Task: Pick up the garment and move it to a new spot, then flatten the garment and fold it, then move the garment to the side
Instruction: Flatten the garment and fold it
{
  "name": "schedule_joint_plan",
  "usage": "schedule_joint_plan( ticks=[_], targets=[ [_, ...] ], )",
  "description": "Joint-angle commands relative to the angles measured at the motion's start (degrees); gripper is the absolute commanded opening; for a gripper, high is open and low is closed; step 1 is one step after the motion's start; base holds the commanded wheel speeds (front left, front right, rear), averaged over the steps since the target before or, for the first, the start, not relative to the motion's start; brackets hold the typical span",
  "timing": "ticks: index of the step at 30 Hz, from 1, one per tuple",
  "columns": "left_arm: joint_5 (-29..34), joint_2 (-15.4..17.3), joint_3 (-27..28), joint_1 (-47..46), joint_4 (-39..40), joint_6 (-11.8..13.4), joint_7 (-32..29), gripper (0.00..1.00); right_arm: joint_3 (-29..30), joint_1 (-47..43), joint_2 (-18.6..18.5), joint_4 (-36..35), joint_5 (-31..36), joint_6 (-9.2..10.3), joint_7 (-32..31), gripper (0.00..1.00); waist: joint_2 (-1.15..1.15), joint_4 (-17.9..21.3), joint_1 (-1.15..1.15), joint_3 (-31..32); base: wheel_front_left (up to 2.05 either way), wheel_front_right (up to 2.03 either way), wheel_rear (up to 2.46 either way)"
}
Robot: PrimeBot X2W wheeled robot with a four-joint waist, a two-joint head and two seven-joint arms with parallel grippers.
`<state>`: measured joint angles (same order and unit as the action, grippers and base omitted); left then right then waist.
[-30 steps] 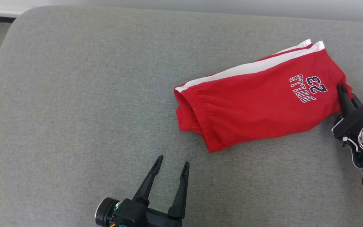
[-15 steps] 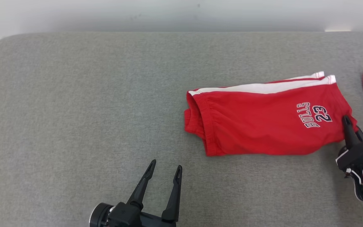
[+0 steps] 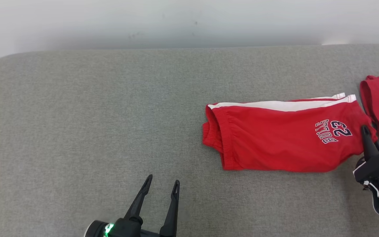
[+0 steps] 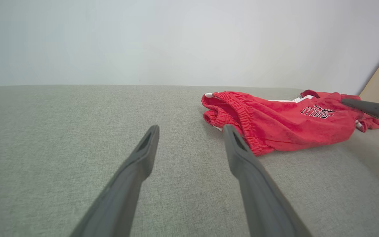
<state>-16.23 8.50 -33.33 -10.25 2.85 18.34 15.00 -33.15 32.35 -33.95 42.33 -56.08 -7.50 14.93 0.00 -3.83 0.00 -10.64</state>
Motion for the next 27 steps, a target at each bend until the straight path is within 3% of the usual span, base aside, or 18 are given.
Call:
schedule_joint_plan(
  ticks=[1,16,27],
  targets=[
    [0.0,0.3,0.2,1.5,-0.1,0.3,0.2,1.0,-0.2,0.3,0.1,-0.5,1.0,0.02,0.2,0.0,0.0,-1.0,0.0,0.9,0.0,0.0,0.0],
    [-0.6,1.4,2.0,5.5,0.2,1.4,0.2,1.0,-5.7,3.8,2.8,-7.6,7.7,0.02,0.2,0.0,0.0,-6.9,0.0,5.0,0.0,0.0,0.0],
    [-1.0,1.5,2.3,7.0,-0.2,1.0,0.2,1.0,-16.6,5.6,7.5,-8.9,8.3,0.02,0.0,0.0,0.0,-10.6,0.0,6.4,0.0,0.0,0.0]
  ],
)
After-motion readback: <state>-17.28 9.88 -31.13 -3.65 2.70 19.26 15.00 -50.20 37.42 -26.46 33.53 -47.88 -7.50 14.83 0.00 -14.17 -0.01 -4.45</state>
